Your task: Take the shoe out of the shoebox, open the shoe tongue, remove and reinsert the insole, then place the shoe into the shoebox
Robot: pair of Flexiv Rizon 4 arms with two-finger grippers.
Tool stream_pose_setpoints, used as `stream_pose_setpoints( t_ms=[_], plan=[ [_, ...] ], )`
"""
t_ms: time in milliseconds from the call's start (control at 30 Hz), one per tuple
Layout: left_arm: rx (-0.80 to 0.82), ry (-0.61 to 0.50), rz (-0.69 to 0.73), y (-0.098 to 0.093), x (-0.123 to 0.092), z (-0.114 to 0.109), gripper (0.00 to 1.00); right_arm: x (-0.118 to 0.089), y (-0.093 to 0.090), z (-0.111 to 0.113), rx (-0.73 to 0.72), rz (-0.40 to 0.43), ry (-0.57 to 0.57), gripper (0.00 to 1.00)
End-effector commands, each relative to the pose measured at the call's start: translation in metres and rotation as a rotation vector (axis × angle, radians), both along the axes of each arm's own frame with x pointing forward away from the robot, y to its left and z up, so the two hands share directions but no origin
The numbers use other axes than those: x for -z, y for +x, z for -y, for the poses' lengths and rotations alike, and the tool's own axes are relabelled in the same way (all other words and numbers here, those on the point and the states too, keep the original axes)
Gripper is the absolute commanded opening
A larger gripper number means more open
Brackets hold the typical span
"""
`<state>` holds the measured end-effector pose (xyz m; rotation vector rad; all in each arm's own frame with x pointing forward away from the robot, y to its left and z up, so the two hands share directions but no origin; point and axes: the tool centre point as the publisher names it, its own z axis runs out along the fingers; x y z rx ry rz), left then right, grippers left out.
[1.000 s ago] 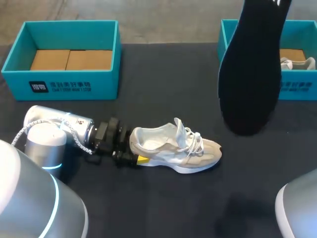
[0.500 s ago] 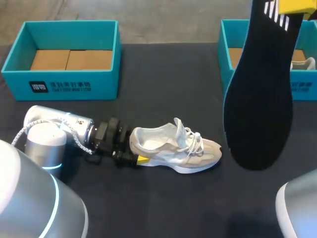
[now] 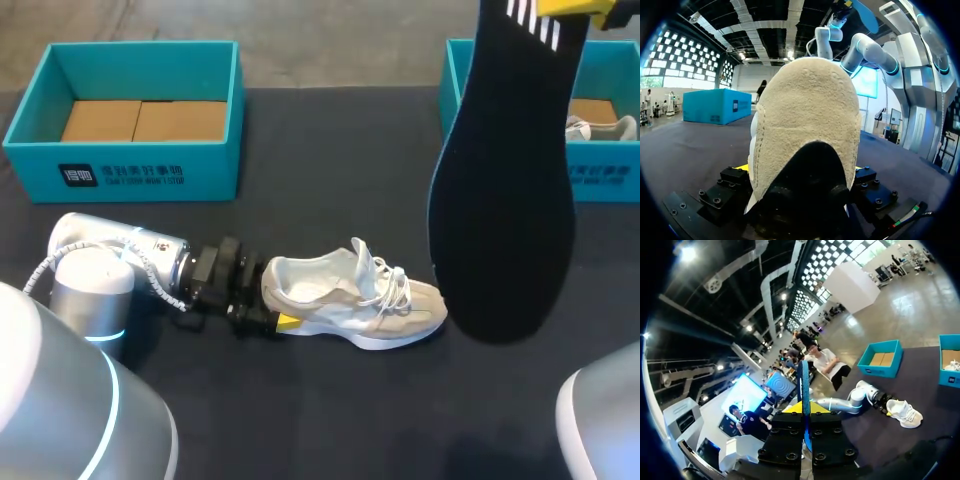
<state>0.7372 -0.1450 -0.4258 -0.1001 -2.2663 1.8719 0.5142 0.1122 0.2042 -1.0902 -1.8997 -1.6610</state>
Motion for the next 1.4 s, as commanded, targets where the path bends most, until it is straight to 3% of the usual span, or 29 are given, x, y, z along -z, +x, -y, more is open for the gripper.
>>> stream_pose_setpoints(
  t_ms=[33, 300, 633, 1400],
  plan=[
    [-0.001, 0.0, 0.0, 0.0, 0.001, 0.0, 0.0, -0.009, 0.002, -0.003, 0.002, -0.004, -0.021, 0.0],
    [-0.001, 0.0, 0.0, 0.0, 0.001, 0.0, 0.0, -0.01, 0.002, -0.004, 0.011, 0.0, -0.022, 0.0],
    [-0.001, 0.0, 0.0, 0.0, 0.001, 0.0, 0.0, -0.022, -0.017, -0.018, 0.005, 0.005, -0.026, 0.0],
    [-0.001, 0.0, 0.0, 0.0, 0.001, 0.0, 0.0, -0.025, -0.01, -0.025, 0.015, -0.025, -0.048, 0.0]
  ],
)
